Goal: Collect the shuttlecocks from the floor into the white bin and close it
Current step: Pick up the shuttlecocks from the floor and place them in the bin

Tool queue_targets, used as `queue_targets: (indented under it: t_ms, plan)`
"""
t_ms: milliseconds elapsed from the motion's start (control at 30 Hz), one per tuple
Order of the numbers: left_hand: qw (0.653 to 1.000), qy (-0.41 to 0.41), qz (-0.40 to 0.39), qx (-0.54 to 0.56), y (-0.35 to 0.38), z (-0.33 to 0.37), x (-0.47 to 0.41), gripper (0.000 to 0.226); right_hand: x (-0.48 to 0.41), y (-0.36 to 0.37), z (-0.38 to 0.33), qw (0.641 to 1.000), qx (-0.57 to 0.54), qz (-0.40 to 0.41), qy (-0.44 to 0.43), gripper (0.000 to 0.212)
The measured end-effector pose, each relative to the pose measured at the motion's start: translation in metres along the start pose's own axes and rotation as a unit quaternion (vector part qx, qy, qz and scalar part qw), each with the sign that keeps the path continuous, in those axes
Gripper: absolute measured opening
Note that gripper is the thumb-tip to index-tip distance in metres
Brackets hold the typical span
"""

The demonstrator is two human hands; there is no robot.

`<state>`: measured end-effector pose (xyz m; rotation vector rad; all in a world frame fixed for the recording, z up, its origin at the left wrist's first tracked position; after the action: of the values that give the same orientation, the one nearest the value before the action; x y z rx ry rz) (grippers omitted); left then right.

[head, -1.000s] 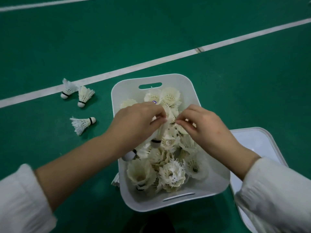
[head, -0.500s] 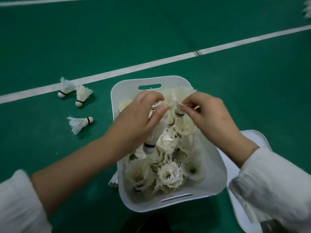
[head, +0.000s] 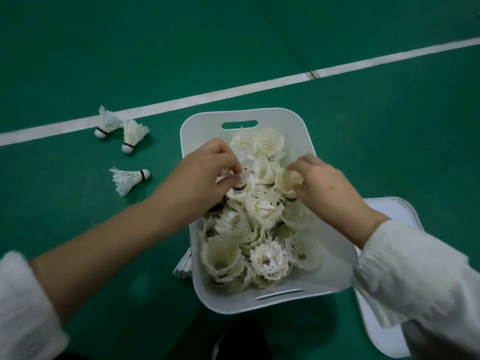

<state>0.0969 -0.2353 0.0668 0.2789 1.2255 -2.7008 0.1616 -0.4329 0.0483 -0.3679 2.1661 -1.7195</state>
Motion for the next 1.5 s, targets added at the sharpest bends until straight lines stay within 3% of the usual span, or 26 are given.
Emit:
queue_targets:
  t_ms: [67, 167, 267, 433, 600, 767, 800, 900, 967, 1167, 1233, 1333, 1433, 1500]
  plan:
    - [1.000, 0.009, 0.006, 0.005, 0.003, 0.005, -0.003, 0.004, 0.002, -0.024, -0.012, 0.993, -0.104, 0.042, -0.022, 0.040]
    - [0.998, 0.041, 0.002, 0.037, 0.010, 0.020, -0.001, 0.009, 0.014, -0.039, -0.029, 0.976, -0.204, -0.008, -0.072, 0.040]
    - [0.993, 0.106, -0.039, 0.045, 0.020, 0.032, 0.011, 0.014, 0.023, -0.038, -0.027, 0.983, -0.153, 0.008, -0.103, 0.017]
    - [0.981, 0.170, -0.087, 0.017, 0.002, 0.039, 0.016, 0.028, 0.045, -0.056, -0.005, 0.994, -0.071, 0.053, -0.067, 0.021]
    - [0.981, 0.122, -0.129, -0.083, -0.036, 0.020, 0.016, 0.024, 0.066, -0.028, 0.001, 0.999, 0.005, 0.052, 0.006, 0.018]
    - [0.977, 0.080, -0.153, -0.123, -0.051, -0.024, 0.045, 0.016, 0.070, 0.035, -0.013, 0.995, 0.031, -0.091, -0.003, 0.011]
    - [0.978, 0.066, -0.154, -0.121, -0.051, -0.034, 0.054, 0.015, 0.069, 0.040, -0.016, 0.993, 0.027, -0.112, -0.003, 0.018]
    - [0.979, 0.015, -0.166, -0.113, -0.042, -0.060, 0.083, 0.018, 0.061, 0.038, -0.019, 0.988, 0.031, -0.151, -0.012, 0.008]
    - [0.974, -0.005, -0.189, -0.125, -0.029, -0.073, 0.101, 0.026, 0.054, 0.017, -0.026, 0.983, 0.040, -0.180, -0.011, 0.021]
    - [0.941, 0.009, -0.255, -0.223, 0.030, -0.096, 0.132, 0.058, 0.035, -0.059, -0.093, 0.989, 0.018, -0.083, -0.118, 0.013]
    - [0.943, 0.015, -0.245, -0.226, 0.048, -0.103, 0.137, 0.053, 0.034, -0.059, -0.125, 0.983, -0.015, -0.086, -0.163, 0.013]
    - [0.959, -0.036, -0.221, -0.171, 0.055, -0.114, 0.138, 0.024, 0.032, -0.032, -0.166, 0.963, -0.049, -0.110, -0.241, 0.017]
    - [0.987, -0.106, -0.099, -0.070, 0.030, -0.127, 0.129, 0.015, 0.025, 0.008, -0.198, 0.938, -0.052, -0.163, -0.300, 0.023]
    - [0.976, -0.215, -0.022, 0.026, -0.001, -0.142, 0.117, 0.024, 0.017, 0.031, -0.216, 0.924, -0.032, -0.190, -0.330, 0.029]
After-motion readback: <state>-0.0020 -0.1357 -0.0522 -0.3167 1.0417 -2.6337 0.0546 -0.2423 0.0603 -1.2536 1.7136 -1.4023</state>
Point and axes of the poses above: each hand's wrist, its own x-axis away from the middle knuckle, its own y-axis out of the palm, z = x × y, the point moved 2 cm from there along -x, towards the middle knuckle, and after that the axes turned 15 degrees about z, right-handed, at the moved point
